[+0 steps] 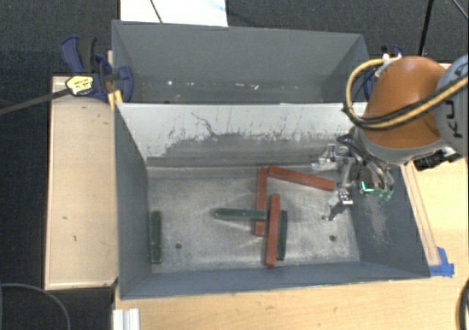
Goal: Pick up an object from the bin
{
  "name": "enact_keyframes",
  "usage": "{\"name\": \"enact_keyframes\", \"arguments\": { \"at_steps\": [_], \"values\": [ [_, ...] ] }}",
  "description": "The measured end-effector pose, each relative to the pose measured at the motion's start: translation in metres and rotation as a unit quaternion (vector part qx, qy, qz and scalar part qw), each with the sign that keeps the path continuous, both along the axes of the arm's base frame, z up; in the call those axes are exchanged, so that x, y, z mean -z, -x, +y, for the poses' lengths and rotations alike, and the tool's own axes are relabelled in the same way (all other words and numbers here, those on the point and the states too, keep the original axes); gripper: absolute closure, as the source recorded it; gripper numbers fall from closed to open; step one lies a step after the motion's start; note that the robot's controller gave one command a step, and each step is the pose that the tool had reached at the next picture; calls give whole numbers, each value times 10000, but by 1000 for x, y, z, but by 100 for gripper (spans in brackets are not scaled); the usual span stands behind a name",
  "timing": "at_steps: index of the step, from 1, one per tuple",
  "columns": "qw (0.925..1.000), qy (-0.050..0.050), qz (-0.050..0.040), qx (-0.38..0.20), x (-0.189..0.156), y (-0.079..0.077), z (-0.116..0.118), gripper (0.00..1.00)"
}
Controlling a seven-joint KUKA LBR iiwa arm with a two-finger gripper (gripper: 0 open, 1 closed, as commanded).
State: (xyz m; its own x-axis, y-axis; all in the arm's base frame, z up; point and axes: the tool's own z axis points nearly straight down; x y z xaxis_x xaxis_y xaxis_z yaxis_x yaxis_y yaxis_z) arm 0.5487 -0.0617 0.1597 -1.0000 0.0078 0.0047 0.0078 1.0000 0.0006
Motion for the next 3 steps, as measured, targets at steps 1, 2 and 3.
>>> {"name": "enact_keyframes", "arguments": {
  "at_steps": [1,2,3],
  "values": [
    [10000,4,-37,-8,-4,-2,0,0],
    [9999,8,-82,84,40,-17,-15,0],
    [9999,10,-120,56,77,-34,-16,100]
  ]
}}
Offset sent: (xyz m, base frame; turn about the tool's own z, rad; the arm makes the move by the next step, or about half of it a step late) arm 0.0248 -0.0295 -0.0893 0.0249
